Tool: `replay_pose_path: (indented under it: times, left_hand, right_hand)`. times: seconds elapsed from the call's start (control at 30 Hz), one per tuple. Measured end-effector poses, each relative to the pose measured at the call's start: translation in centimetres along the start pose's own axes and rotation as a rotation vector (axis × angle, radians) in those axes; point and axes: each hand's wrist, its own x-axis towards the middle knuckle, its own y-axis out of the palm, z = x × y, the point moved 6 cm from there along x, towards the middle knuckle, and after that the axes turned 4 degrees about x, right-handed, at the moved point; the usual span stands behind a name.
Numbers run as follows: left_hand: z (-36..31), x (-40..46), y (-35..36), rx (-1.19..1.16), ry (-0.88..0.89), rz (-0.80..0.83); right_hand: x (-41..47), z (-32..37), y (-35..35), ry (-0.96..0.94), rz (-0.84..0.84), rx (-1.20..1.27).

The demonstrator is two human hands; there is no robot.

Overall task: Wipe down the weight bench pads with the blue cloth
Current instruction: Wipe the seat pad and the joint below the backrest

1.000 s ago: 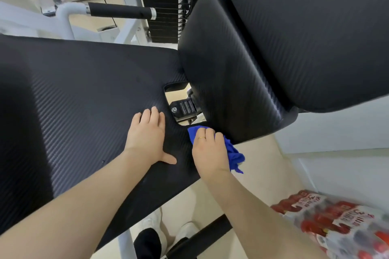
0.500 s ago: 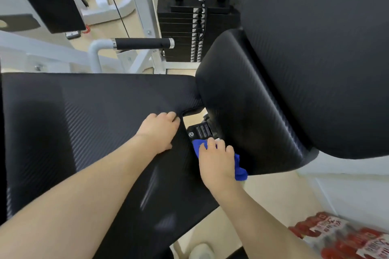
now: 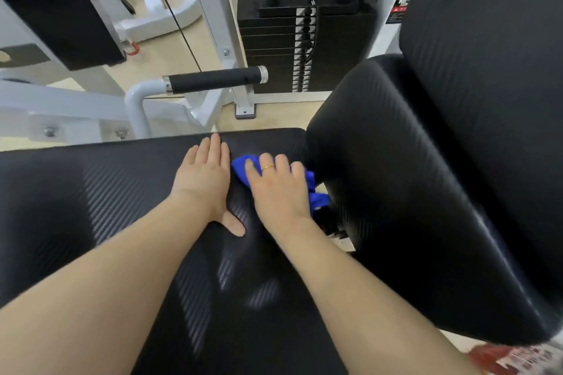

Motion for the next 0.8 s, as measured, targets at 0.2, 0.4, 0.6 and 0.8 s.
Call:
replay_pose_path:
  times: [0.2,0.4,0.6,0.8]
  left_hand:
    - [0.0,-0.2,0.3,-0.086,0.017,0.014]
    - [0.1,-0.5,0.3,-0.151,0.034,0.002]
    - [0.2,-0.5,0.0,-0.107,0.009,-0.008]
    - [-0.6,-1.7,-1.4,-0.029,-0.093,0.038]
  right_hand:
    - [3.7,-3.4,1.6,0.094,0.195,-0.33]
    - [2.2,-2.8,1.5,0.038,0.439,-0.68]
    - [-3.5,-1.4,0.4,-0.254,0.7,-0.762]
    - [-6.5,-5.5,-7.0,-0.222,0.314,-0.636]
